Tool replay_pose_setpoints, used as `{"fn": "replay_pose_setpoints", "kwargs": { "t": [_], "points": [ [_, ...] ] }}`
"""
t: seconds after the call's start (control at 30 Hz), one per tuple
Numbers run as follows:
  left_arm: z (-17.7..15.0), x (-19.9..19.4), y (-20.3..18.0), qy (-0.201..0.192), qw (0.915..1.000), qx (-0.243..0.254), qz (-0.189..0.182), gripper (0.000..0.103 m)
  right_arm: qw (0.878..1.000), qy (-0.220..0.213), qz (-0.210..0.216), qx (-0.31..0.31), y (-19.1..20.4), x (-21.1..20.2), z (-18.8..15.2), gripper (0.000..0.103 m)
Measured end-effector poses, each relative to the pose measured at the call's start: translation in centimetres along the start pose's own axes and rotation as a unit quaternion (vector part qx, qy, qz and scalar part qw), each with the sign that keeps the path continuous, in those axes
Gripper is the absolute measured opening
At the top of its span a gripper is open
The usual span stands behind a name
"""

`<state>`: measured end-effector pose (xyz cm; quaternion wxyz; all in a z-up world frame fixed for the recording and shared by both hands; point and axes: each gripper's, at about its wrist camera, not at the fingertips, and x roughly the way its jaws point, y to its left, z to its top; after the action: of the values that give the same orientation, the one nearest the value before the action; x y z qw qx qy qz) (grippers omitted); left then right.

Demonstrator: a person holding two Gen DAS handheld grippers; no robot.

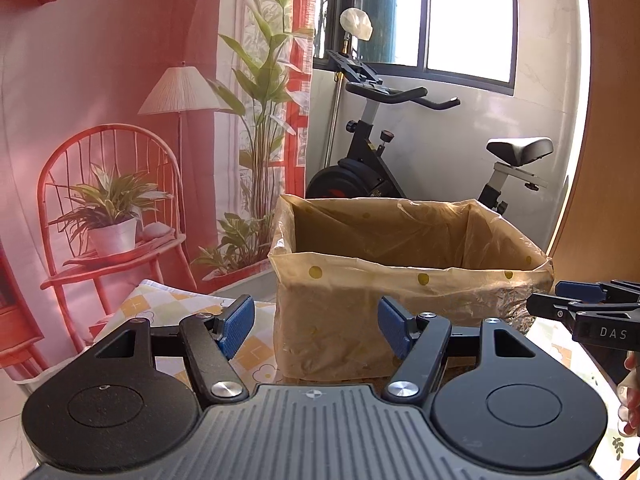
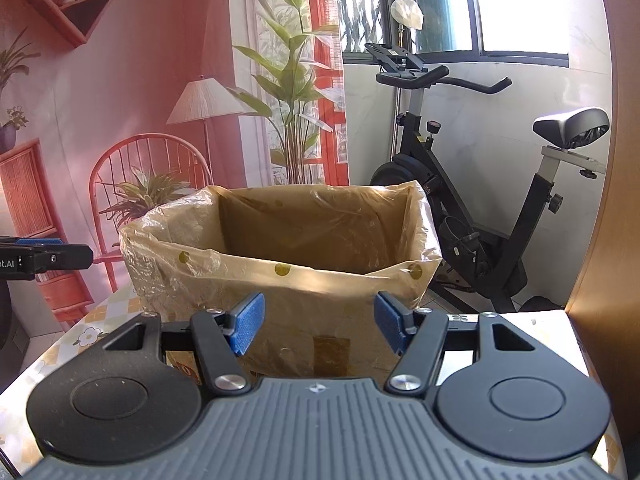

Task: Organize snacks
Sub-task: 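Lower both tools back to the snack pile in front of the box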

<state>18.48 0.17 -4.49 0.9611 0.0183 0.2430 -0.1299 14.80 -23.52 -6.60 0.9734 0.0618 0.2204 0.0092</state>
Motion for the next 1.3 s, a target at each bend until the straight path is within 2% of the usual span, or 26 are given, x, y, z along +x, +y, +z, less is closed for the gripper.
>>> {"fn": "replay_pose_setpoints", "kwargs": {
  "t": [0.27,0.73,1.17,1.3],
  "points": [
    [-2.6,-1.3,0.1,0.001,1.0000,0.006,0.003,0.071,1.000,0.008,0.003,-0.001,0.0,-0.8,-2.3,0.064],
    [-5.3,-1.1,-0.2,0.020,0.9998,-0.003,-0.003,0.071,1.000,0.025,0.000,0.009,-0.2,-1.2,-5.8,0.064],
    [-6.1,-0.5,0.3,0.036,0.9993,-0.004,-0.005,0.071,0.999,0.040,-0.002,0.009,-0.3,-1.2,-8.1,0.064],
    [-6.1,-0.2,0.3,0.039,0.9991,-0.003,-0.018,0.072,0.999,0.043,0.001,0.010,-0.3,-0.9,-8.6,0.064]
  ]
}}
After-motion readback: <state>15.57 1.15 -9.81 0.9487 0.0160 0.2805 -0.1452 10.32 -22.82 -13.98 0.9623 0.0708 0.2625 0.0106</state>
